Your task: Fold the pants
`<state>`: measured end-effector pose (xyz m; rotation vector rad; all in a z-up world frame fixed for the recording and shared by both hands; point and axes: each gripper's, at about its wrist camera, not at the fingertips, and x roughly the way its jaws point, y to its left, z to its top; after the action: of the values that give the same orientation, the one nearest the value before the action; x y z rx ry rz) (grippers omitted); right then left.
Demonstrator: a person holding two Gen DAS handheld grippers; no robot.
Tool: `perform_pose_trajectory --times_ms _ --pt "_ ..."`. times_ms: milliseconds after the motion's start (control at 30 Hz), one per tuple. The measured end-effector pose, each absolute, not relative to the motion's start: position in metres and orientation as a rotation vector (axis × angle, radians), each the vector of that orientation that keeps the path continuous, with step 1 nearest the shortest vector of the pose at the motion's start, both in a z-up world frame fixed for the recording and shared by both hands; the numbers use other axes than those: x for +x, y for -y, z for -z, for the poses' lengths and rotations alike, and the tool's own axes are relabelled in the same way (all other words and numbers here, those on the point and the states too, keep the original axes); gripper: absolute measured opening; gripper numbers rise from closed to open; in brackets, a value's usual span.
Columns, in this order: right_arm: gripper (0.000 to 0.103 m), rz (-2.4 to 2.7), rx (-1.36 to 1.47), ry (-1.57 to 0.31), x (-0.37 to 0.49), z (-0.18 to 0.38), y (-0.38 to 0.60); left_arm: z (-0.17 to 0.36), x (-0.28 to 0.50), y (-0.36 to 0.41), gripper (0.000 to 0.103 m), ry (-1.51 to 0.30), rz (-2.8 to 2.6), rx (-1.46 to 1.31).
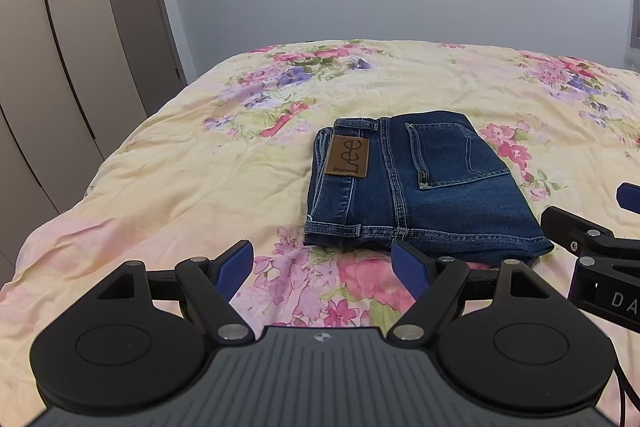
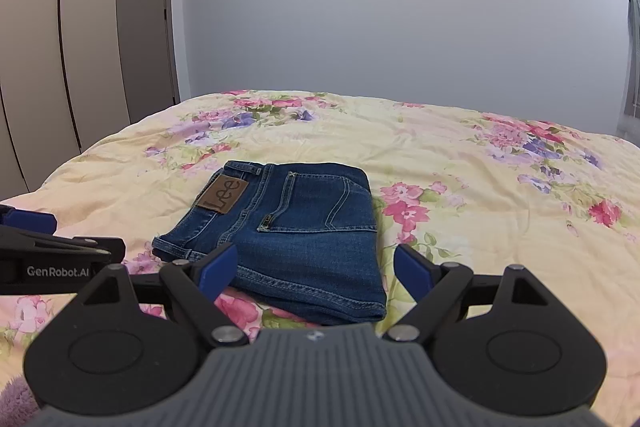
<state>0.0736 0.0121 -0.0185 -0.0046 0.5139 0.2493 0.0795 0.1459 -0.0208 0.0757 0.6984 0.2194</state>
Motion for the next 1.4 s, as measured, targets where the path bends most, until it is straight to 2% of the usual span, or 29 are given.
perform_pose_trajectory --times_ms 1400 --pt "0.082 -0.255 -0.009 -0.52 0.0722 0.0192 -0.0125 0.0224 0.0815 -0.1436 0.092 -0.701 -0.218 0.06"
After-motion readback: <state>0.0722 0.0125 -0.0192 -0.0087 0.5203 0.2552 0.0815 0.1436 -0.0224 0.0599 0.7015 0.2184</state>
